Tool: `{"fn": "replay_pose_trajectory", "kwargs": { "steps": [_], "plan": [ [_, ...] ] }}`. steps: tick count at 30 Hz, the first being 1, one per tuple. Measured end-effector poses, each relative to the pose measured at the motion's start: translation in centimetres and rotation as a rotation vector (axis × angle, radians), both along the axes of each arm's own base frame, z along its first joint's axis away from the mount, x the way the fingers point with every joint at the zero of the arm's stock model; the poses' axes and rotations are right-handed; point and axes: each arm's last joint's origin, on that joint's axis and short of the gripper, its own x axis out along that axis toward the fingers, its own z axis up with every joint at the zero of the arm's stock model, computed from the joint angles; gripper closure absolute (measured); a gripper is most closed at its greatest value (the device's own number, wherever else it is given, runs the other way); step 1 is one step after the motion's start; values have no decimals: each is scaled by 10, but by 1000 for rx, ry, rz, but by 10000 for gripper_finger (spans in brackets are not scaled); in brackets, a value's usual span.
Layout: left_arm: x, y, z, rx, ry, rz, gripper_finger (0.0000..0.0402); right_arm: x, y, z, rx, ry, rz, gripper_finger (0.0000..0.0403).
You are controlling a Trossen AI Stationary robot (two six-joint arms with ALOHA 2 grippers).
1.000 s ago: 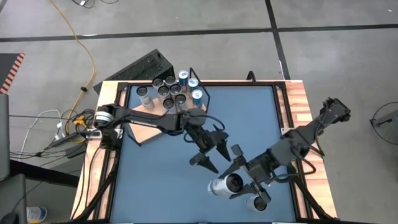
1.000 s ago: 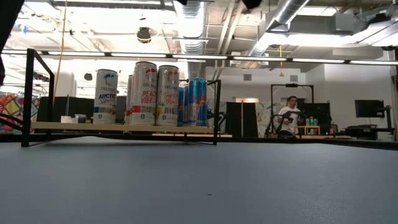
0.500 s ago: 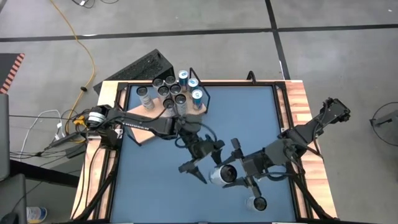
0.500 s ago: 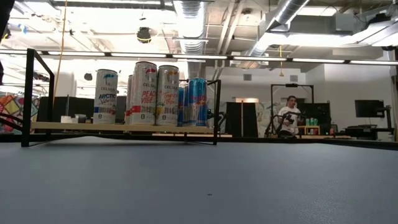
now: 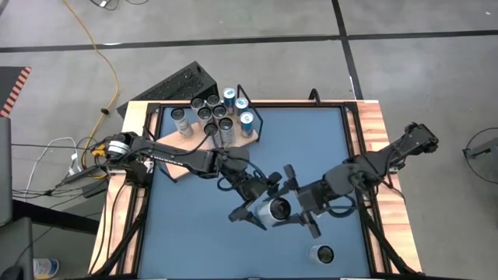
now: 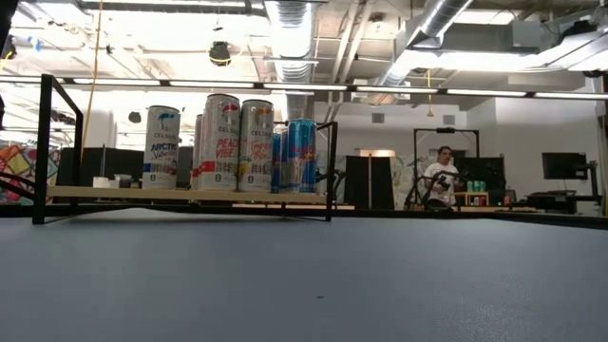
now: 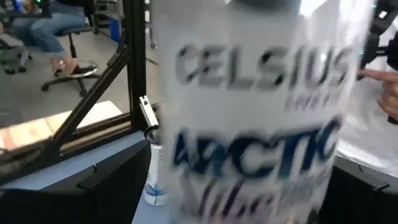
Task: Place canned beverage on shelf
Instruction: Put the left white and blue soda can on the shelf aligned with the other white and blue soda can
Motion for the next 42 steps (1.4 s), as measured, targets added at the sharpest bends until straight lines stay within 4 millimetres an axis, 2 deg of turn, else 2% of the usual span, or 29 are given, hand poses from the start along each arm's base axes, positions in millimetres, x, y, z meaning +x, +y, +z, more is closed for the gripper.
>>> {"fn": "replay_pose_trajectory", "kwargs": {
  "steps": [7, 10, 19, 28, 33, 42],
  "plan": [
    [-2, -1, -7, 14, 75, -17, 43, 2, -4, 2, 25, -10, 2, 169],
    [-2, -2, -6, 16, 68, -17, 58, 2, -3, 2, 28, -15, 8, 169],
    [-1, -3, -4, 12, 48, -4, 172, 3, -5, 1, 31, 0, 6, 159],
    [-1, 0, -7, 23, 72, 39, 172, 1, -5, -4, 0, 52, 5, 148],
    [-1, 0, -8, 35, 75, 42, 157, 1, -5, -4, -9, 55, 6, 146],
    [0, 2, -11, 41, 104, 88, 163, -22, -13, 15, 54, 12, 43, 113]
  ]
}}
